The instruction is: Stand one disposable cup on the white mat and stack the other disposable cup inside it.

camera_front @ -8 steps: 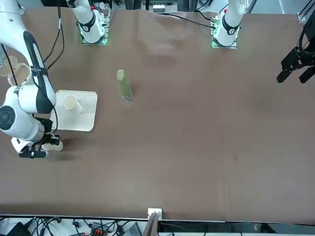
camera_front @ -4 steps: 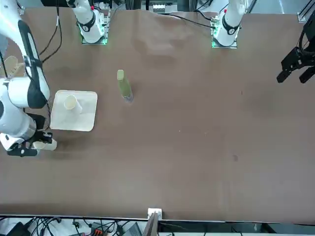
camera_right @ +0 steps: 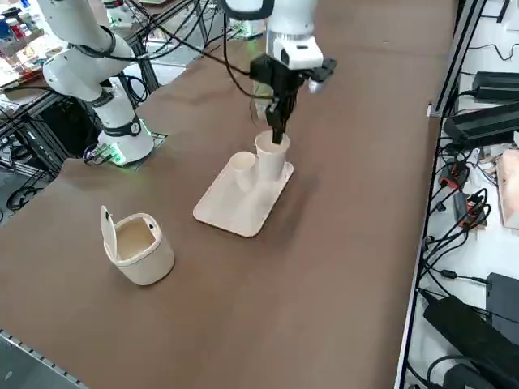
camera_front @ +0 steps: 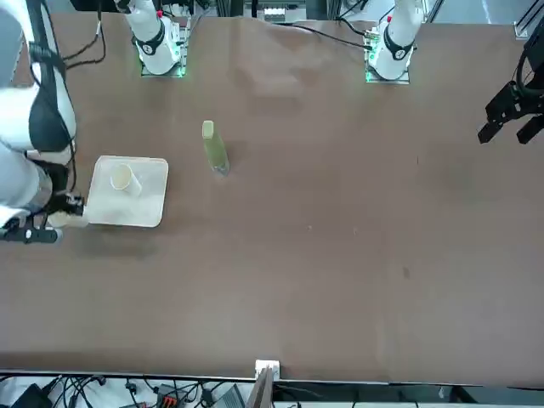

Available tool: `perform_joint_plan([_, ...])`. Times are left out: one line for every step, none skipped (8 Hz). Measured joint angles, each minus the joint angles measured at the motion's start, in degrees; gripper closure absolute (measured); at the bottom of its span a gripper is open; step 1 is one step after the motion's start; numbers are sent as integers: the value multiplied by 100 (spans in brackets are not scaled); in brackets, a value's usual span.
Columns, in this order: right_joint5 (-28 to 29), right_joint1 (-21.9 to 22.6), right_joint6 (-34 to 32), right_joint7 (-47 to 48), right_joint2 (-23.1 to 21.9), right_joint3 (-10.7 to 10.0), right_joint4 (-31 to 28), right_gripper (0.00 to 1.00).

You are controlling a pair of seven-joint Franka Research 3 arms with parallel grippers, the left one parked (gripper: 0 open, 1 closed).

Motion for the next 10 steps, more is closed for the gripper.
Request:
perform_joint_plan([204,11,-38,100,-181,48,-218,98])
perform_joint_plan([369,16,-45,150,-398,65,-521,98])
perform_joint_plan([471,15,-45,165,-619,67,-848,98])
perform_joint_plan([510,15,-44,172,-806,67,-1144,98])
perform_joint_plan([524,15,-29,175,-932,68,-1392,98])
perform_joint_plan([526,15,79,178,-1019,67,-1621,98])
perform_joint_plan([556,14,322,187,-1100,67,-1884,98])
perform_joint_plan([597,13,592,194,-1180,67,-2141,98])
perform_joint_plan([619,13,760,199,-1222,67,-2308,98])
perform_joint_plan([625,13,824,202,-1235,66,-2376,98])
